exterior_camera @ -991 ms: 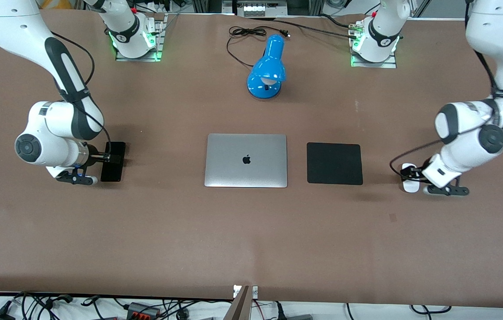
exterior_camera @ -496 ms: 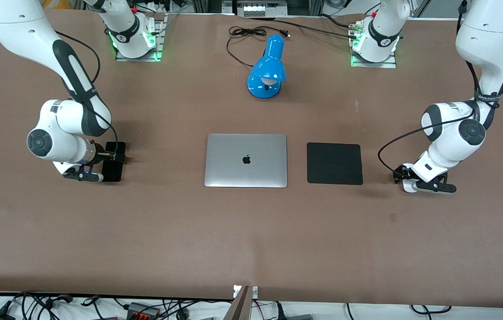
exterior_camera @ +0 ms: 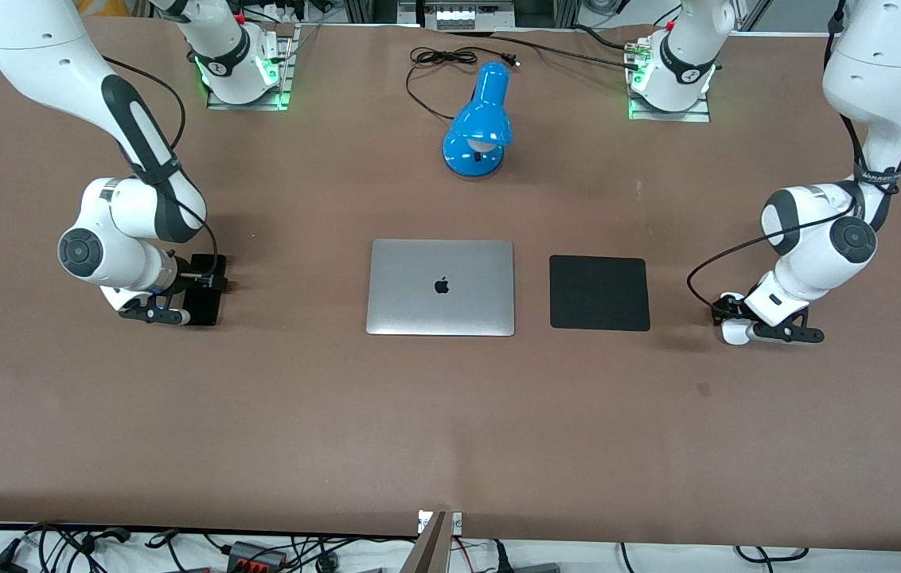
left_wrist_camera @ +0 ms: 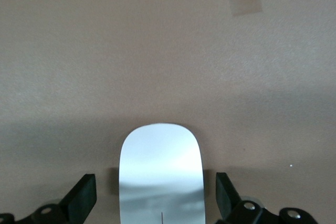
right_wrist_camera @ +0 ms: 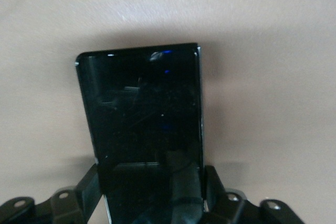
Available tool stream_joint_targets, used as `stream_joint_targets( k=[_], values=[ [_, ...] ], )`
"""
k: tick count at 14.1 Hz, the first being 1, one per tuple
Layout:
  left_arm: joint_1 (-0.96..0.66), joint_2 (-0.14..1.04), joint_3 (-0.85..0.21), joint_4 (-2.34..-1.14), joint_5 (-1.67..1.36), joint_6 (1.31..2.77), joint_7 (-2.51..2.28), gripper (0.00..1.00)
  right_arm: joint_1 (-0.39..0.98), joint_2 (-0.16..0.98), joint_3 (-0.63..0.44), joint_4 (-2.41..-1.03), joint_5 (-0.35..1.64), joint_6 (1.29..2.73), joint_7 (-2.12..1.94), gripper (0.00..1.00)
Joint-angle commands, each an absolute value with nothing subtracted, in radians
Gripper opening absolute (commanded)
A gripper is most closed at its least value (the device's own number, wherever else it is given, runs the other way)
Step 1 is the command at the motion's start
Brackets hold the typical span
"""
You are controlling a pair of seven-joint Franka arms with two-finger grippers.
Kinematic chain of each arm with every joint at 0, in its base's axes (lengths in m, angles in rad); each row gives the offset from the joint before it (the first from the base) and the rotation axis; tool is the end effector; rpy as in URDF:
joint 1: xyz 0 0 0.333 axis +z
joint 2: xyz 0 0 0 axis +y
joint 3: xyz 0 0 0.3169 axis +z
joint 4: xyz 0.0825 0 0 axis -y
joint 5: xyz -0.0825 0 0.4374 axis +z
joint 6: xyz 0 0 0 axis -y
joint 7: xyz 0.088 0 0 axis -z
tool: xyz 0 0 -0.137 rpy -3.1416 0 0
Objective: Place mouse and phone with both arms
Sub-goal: 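Carry the phone beside the laptop while the left gripper lifts the mouse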
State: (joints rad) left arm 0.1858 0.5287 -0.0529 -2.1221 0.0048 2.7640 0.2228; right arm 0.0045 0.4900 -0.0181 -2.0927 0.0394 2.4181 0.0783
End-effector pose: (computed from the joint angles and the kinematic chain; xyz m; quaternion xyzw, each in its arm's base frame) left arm 0.6080 0.0791 0.0924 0.9974 -0.0427 0.0582 0.0018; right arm 0.5882 -0.0078 0.0972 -0.9947 0.0608 0.0823 0.0048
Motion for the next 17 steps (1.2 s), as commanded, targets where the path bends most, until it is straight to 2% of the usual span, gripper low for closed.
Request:
stream_joint_targets(
  k=[1, 2, 3, 4, 6, 8, 11, 13, 15, 17],
  values=[
    [0.195, 0.529, -0.058, -2.123, 0.025, 2.767, 0.233, 0.71, 0.027, 0.489, -0.011, -2.016, 0.051, 2.369, 0.113, 0.25],
    [0.195, 0.528, -0.058, -2.123, 0.025, 2.76, 0.226, 0.54, 0.063, 0.497, 0.003, -1.952, 0.052, 2.294, 0.177, 0.25],
    [0.195, 0.525, -0.06, -2.122, 0.025, 2.74, 0.227, 0.42, 0.113, 0.502, 0.011, -1.895, 0.052, 2.226, 0.254, 0.25],
    [0.195, 0.52, -0.066, -2.118, 0.025, 2.717, 0.227, 0.35, 0.174, 0.521, 0.009, -1.837, 0.051, 2.192, 0.317, 0.25],
    [0.193, 0.502, -0.074, -2.114, 0.025, 2.701, 0.221, 0.32, 0.25, 0.569, 0.009, -1.752, 0.052, 2.165, 0.396, 0.25],
    [0.18, 0.46, -0.08, -2.085, 0.025, 2.63, 0.218, 0.33, 0.279, 0.603, 0.011, -1.738, 0.054, 2.177, 0.416, 0.25],
    [0.167, 0.451, -0.132, -1.91, 0.023, 2.319, 0.138, 0.33, 0.307, 0.646, 0.011, -1.74, 0.054, 2.226, 0.416, 0.25],
    [0.143, 0.451, -0.181, -1.841, 0.023, 2.194, 0.04, 0.33, 0.33, 0.663, 0.011, -1.74, 0.054, 2.249, 0.416, 0.25],
    [0.086, 0.449, -0.23, -1.845, 0.023, 2.187, -0.087, 0.33, 0.35, 0.667, 0.011, -1.738, 0.038, 2.25, 0.404, 0.25],
    [0.002, 0.477, -0.229, -1.842, 0.025, 2.198, -0.219, 0.33, 0.38, 0.667, 0.009, -1.738, 0.029, 2.25, 0.399, 0.25]
  ],
)
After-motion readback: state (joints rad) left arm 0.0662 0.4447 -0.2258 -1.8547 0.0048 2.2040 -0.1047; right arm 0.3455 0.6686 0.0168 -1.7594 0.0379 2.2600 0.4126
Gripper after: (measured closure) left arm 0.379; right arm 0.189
